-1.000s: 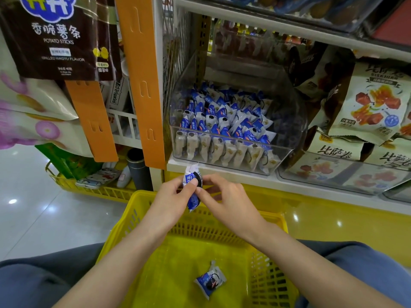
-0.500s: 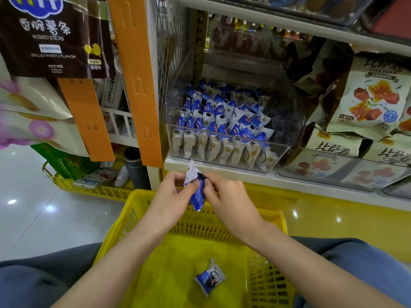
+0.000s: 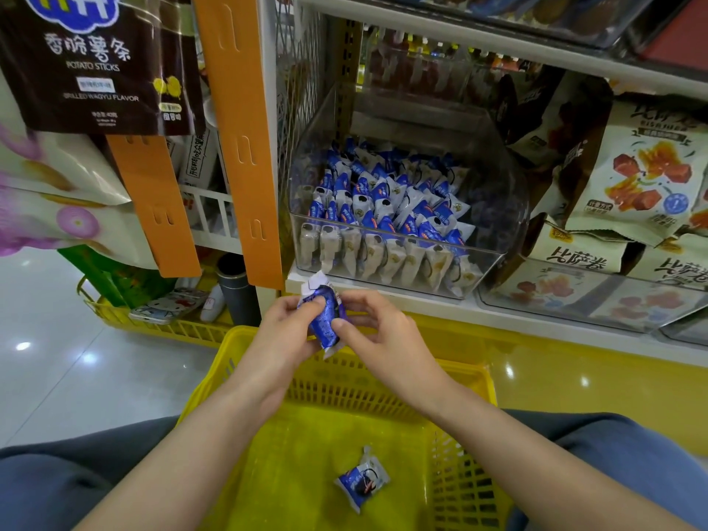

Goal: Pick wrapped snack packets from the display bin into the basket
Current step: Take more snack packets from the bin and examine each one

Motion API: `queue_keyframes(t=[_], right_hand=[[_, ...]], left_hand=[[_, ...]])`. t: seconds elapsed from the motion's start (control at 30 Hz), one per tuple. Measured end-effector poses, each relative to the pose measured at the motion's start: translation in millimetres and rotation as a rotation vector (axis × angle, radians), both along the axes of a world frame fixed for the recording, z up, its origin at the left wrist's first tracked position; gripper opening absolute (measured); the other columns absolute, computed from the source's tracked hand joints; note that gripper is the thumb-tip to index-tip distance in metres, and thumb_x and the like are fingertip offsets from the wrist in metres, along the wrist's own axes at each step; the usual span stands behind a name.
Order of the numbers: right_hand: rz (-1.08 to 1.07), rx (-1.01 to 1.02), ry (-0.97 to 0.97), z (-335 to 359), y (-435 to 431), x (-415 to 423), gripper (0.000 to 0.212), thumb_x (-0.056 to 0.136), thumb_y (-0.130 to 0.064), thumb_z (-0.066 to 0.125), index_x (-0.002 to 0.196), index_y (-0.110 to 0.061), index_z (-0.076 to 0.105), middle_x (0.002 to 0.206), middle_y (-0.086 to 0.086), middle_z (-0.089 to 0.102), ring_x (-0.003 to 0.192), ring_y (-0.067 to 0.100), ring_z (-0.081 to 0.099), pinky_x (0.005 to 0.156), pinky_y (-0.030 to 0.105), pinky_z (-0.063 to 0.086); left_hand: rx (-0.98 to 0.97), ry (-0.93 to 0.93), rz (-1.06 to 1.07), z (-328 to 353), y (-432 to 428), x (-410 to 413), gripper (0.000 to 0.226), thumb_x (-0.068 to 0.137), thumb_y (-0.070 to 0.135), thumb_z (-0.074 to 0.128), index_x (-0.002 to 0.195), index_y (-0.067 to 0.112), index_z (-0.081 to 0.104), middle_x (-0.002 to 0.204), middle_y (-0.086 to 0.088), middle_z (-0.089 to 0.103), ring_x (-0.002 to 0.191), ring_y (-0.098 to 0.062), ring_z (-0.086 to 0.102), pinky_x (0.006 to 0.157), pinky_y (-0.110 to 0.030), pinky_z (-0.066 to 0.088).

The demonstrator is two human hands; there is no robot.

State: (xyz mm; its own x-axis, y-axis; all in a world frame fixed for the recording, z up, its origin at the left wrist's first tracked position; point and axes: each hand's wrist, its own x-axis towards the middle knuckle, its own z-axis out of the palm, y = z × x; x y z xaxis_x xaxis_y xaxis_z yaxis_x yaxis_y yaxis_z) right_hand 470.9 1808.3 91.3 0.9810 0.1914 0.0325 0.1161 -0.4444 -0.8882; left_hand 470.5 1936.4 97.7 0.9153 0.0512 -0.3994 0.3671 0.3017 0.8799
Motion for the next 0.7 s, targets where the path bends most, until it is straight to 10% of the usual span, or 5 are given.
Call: queue_keyframes(t=[0.1, 0.23, 0.4, 0.7], right_hand=[[-0.069, -0.001, -0.021, 2, -2, 2, 0.038, 0.081, -0.026, 0.069, 0.114, -0.027, 0.051, 0.096, -0.018, 0.060, 0.081, -0.009, 0.056, 0.065, 0.005, 0.044], [-0.142, -0.053, -0.041, 3, -3, 5, 0.049, 0.074, -0.034, 0.074, 0.113, -0.028, 0.045, 0.088, -0.018, 0.056, 0.068, -0.011, 0.051, 0.061, 0.005, 0.041], [-0.111, 0.181, 0.194, 7, -5, 9, 0.021, 0.083, -0.031, 0.067, 0.101, -0.023, 0.062, 0.096, 0.006, 0.067, 0.087, 0.027, 0.066, 0.081, 0.036, 0.054], [-0.200, 0.481, 0.254, 15, -8, 10, 0.024, 0.090, -0.014, 0.057, 0.109, -0.005, 0.045, 0.101, 0.016, 0.063, 0.056, 0.004, 0.064, 0.053, 0.019, 0.054]], left_hand=[[-0.060, 0.012, -0.041, 0, -2, 1, 0.025, 0.089, 0.017, 0.059, 0.110, 0.005, 0.053, 0.107, -0.015, 0.067, 0.098, -0.022, 0.066, 0.091, -0.043, 0.051], [-0.042, -0.014, -0.062, -1, -2, 0, 0.019, 0.089, 0.020, 0.058, 0.104, 0.011, 0.053, 0.100, -0.011, 0.070, 0.081, -0.013, 0.070, 0.076, -0.037, 0.054], [0.034, -0.049, -0.075, -4, 1, 0, 0.017, 0.094, 0.024, 0.050, 0.105, 0.013, 0.056, 0.098, -0.009, 0.070, 0.082, -0.017, 0.067, 0.083, -0.041, 0.050], [0.027, -0.110, -0.082, -5, -2, 0, 0.027, 0.091, 0.014, 0.055, 0.117, 0.005, 0.052, 0.103, -0.013, 0.068, 0.080, -0.014, 0.068, 0.062, -0.024, 0.056]])
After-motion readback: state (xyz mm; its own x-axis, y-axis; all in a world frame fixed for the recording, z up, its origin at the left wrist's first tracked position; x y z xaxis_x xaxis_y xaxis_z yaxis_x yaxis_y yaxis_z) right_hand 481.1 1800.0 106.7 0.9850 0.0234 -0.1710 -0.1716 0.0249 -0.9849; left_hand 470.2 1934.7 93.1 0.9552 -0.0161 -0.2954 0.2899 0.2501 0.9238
